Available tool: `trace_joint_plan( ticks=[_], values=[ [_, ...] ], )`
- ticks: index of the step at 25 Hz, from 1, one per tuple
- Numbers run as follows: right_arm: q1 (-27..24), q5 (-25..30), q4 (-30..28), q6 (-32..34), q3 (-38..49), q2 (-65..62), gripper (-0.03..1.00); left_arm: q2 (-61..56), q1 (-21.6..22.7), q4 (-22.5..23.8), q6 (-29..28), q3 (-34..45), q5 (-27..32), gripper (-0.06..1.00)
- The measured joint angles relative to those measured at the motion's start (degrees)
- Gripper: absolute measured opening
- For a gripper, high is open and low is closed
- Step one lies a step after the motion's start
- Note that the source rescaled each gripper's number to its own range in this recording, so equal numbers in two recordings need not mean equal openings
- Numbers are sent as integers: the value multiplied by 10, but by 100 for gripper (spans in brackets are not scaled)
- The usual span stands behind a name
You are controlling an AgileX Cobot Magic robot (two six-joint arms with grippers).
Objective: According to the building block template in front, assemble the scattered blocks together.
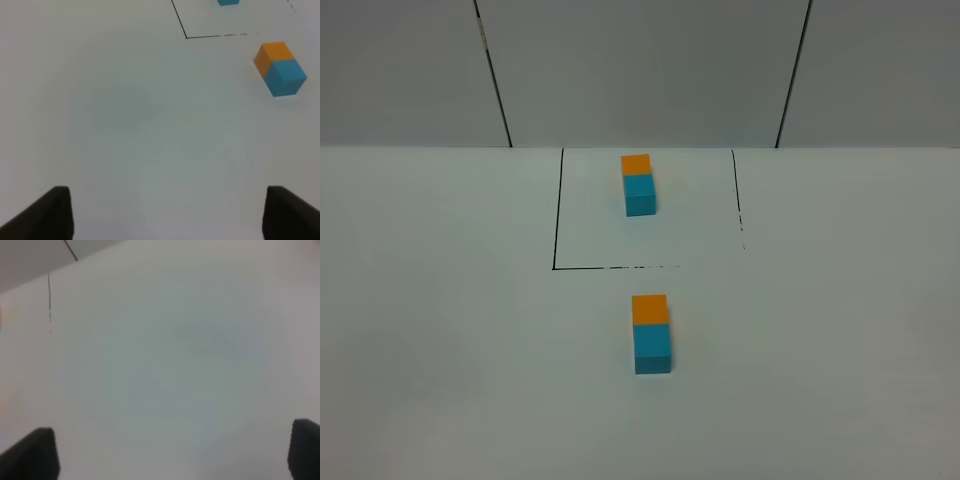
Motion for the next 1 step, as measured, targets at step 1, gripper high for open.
trace_joint_plan(
  ticks=[1],
  values=[
    [0, 0, 0, 0, 0, 0, 82, 0, 0, 0, 0, 0, 0, 73]
  ],
)
